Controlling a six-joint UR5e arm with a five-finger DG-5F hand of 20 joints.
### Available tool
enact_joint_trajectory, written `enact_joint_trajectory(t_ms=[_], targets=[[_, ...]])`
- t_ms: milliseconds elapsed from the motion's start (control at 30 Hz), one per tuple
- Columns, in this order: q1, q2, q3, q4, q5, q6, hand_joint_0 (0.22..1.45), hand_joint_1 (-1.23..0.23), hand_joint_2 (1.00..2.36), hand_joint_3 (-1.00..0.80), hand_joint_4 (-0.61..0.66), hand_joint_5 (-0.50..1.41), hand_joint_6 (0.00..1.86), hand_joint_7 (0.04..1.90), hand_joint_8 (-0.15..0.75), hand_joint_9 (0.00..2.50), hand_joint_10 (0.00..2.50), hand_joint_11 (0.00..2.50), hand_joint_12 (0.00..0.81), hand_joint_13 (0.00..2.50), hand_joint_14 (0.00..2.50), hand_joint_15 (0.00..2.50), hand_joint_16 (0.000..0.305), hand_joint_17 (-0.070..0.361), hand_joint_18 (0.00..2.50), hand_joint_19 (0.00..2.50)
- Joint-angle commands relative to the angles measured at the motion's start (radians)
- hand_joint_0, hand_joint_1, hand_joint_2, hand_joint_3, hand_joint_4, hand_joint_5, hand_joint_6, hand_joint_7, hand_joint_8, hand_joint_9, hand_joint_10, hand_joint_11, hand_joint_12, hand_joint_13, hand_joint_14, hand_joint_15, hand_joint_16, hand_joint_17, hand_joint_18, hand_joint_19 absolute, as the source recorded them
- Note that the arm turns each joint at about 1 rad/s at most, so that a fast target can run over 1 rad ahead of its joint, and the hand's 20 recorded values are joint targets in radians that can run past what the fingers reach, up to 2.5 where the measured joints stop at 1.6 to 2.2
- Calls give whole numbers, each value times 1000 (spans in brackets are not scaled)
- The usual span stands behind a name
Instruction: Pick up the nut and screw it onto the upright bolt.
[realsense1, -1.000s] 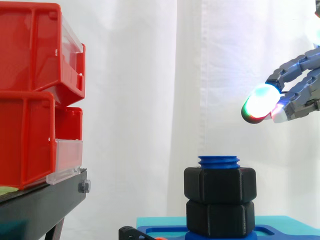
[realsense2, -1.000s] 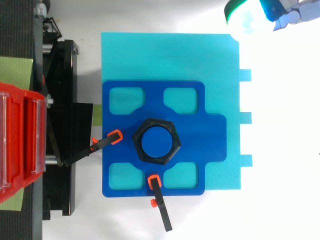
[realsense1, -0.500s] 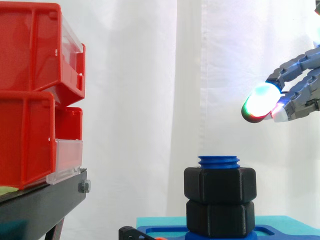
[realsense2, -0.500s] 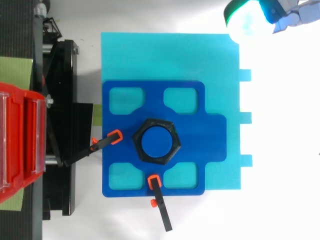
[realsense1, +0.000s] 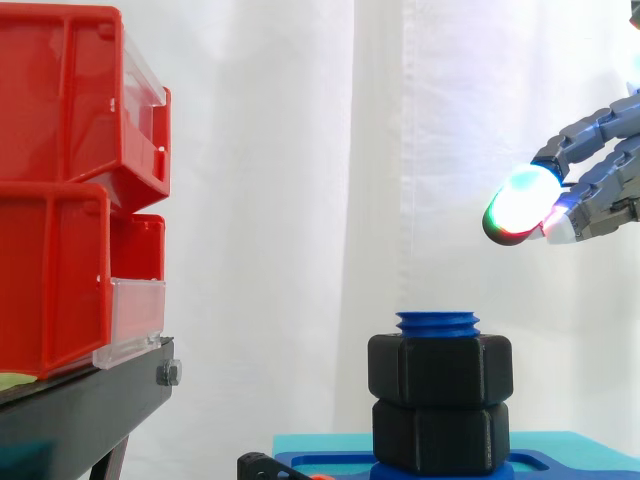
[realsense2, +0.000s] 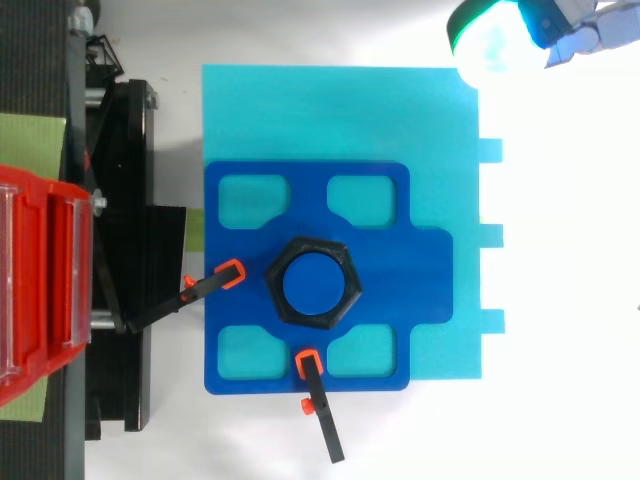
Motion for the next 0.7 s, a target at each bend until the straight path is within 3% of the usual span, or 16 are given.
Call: enact_joint_trajectory(t_ms=[0, 667], targets=[[0, 0, -1, 0, 1, -1, 491, -327, 1000, -500, 111, -260, 502, 677, 188, 0, 0, 0, 329, 0, 0, 0, 43, 97, 0, 0], [0, 0, 1, 0, 1, 1, 491, -334, 1000, -500, 105, -260, 502, 675, 192, 0, 0, 0, 329, 0, 0, 0, 43, 97, 0, 0]])
